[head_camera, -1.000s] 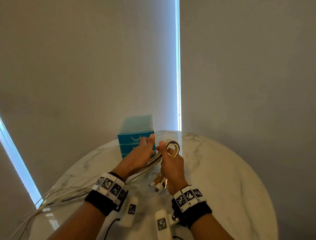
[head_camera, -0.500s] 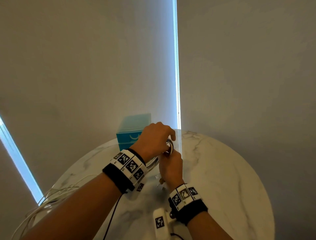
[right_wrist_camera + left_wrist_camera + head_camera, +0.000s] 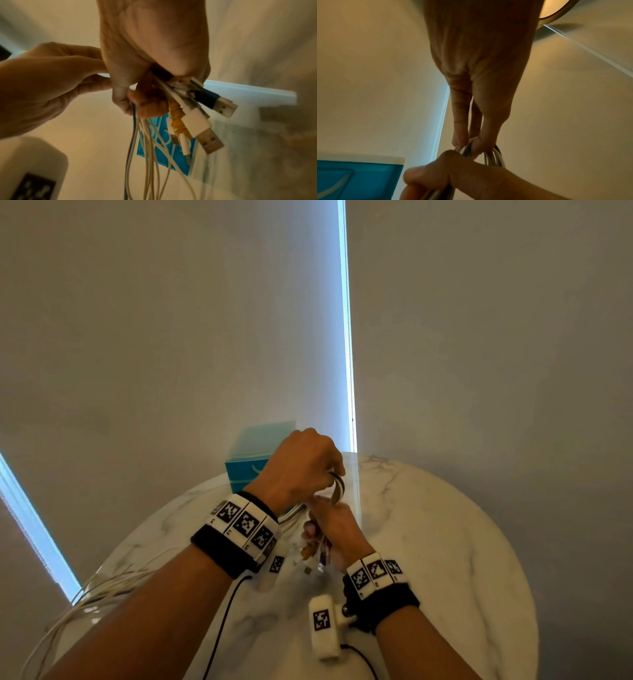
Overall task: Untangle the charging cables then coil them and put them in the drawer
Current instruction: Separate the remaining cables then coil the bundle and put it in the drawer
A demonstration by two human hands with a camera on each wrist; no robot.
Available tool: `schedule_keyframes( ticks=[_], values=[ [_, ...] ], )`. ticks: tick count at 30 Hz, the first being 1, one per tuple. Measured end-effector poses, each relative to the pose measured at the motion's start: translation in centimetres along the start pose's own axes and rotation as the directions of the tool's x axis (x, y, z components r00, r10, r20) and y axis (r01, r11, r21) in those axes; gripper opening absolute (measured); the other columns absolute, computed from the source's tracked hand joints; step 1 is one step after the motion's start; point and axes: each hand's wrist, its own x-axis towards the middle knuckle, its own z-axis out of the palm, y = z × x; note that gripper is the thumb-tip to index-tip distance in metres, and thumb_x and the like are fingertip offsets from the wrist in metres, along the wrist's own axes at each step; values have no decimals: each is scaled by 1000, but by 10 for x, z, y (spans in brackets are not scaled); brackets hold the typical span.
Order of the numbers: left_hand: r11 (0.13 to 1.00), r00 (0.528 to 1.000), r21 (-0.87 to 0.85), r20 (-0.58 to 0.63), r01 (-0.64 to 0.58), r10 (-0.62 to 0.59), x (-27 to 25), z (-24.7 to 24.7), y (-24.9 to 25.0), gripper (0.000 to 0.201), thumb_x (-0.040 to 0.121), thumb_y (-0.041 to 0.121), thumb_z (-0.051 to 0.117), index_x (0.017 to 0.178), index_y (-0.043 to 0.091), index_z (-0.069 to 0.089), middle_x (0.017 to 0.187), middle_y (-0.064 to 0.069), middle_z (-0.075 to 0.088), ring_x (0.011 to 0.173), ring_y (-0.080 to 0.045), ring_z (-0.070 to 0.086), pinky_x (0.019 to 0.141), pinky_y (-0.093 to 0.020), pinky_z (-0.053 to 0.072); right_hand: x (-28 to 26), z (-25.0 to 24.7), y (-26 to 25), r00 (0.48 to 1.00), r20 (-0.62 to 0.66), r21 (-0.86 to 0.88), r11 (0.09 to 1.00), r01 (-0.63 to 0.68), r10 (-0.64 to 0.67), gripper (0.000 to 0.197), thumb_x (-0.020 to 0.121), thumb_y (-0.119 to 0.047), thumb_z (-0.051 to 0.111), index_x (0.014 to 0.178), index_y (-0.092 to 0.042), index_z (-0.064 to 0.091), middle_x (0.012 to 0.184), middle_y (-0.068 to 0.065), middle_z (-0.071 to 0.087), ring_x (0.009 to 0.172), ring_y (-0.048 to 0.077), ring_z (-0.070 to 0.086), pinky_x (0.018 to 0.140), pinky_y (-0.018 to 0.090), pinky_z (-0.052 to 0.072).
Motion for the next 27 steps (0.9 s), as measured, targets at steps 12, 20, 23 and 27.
schedule_keyframes(
  ticks=[12,20,23,27],
  values=[
    [974,976,84,75,-209,203,-2,-6,9,22,95,17,78,114,27,85,113,7,81,100,-11,74,93,-22,50,-2,9,2,986,154,-112,992,-52,69,32,106,-35,63,79,-18,61,59,1,57,47,13,47,51,26,43],
    [974,974,21,33,-225,224,0,-5,9,22,95,14,77,110,29,85,109,9,81,99,-11,74,92,-20,51,10,10,16,971,-93,-213,957,199,-222,31,107,-18,53,76,-20,55,58,-4,51,46,8,45,45,23,38],
    [966,989,-210,-25,-148,146,-5,2,-2,33,92,7,77,114,31,83,114,8,80,100,-7,72,96,-29,60,24,6,14,970,-139,-258,953,160,-200,41,109,-28,48,70,-20,59,55,-1,56,53,15,51,57,32,43],
    [865,986,-492,164,102,-23,-21,20,-22,68,102,34,70,161,44,38,159,3,53,140,-18,55,113,-34,50,32,2,17,963,-141,-227,954,196,-232,40,114,-39,43,84,-19,61,65,0,59,59,18,53,58,32,43]
  ],
)
